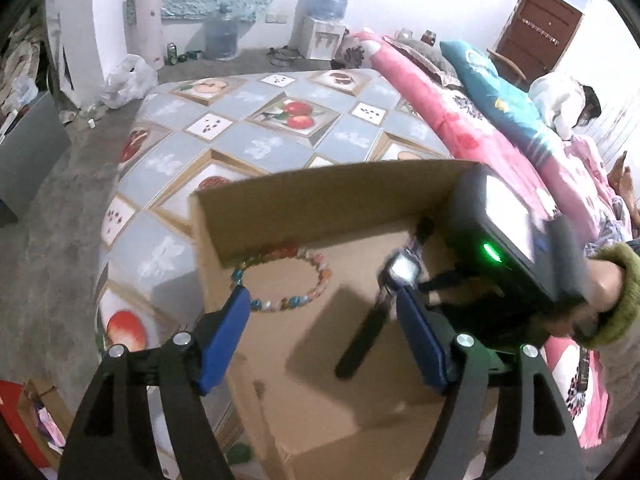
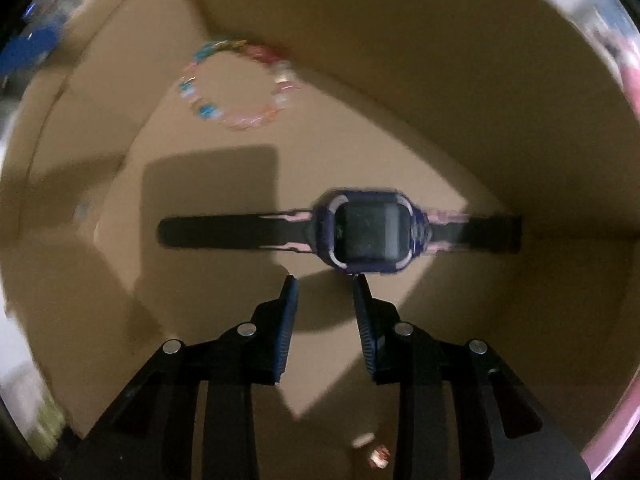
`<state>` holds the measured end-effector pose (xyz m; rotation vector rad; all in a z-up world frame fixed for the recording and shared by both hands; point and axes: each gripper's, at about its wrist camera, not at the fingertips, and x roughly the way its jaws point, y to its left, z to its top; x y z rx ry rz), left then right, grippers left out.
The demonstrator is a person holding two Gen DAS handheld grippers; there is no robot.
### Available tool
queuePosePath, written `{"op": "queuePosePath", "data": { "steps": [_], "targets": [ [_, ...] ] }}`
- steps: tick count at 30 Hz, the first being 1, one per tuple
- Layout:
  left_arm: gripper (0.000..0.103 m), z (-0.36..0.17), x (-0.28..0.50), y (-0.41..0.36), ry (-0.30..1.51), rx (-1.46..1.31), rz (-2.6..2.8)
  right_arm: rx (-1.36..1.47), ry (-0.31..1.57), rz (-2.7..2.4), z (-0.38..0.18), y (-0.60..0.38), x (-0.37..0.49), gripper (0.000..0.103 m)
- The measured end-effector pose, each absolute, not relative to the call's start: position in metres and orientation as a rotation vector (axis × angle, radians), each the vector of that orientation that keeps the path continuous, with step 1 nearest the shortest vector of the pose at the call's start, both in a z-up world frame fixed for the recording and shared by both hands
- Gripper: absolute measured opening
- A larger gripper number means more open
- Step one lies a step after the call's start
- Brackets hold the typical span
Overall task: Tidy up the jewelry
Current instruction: 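Lower the smartwatch into the box and open the right tool, then withdraw both tools from the box back over the table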
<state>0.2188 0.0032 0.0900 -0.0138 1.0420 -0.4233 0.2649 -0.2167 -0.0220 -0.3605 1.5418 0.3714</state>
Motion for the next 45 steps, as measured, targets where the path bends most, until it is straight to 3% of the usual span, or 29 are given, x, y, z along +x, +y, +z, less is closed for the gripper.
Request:
{"op": "queuePosePath", "data": {
  "steps": [3, 8, 12, 15, 19, 24, 29, 36, 45],
  "targets": [
    [0.075, 0.090, 0.204, 0.015, 1.015, -0.041, -0.440, -0.215, 1.529, 0.320, -0.018, -0.227, 0.286, 0.023],
    [0.078, 0.101, 0.181, 0.019, 0.946, -0.010, -0.431, -0.109, 1.528, 0.274, -0.017, -0.237, 0.299, 0.024],
    [0.079, 0.117, 0.162, 0.020, 0.868, 0.014, -0.438, -0.151, 1.482, 0.268, 0.000, -0.238, 0.293, 0.038],
    [0.082, 0.134, 0.140, 0.024, 0.782, 0.020, -0.426, -0.174, 1.376, 0.279, 0.035, -0.242, 0.279, 0.044],
    [0.085, 0.144, 0.110, 0.035, 0.708, -0.016, -0.404, -0.205, 1.080, 0.314, 0.111, -0.256, 0.217, 0.056],
    [0.089, 0.134, 0.065, 0.051, 0.676, -0.063, -0.364, -0.156, 0.820, 0.321, 0.150, -0.279, 0.120, 0.074],
    [0.091, 0.096, 0.031, 0.047, 0.744, -0.011, -0.336, -0.024, 0.832, 0.327, 0.110, -0.284, 0.043, 0.083],
    [0.091, 0.019, 0.013, 0.014, 0.864, 0.171, -0.269, 0.016, 0.962, 0.161, 0.022, -0.255, 0.009, 0.083],
    [0.091, -0.029, 0.018, -0.006, 0.908, 0.251, -0.238, -0.052, 0.979, 0.017, -0.016, -0.231, 0.010, 0.083]
  ]
}}
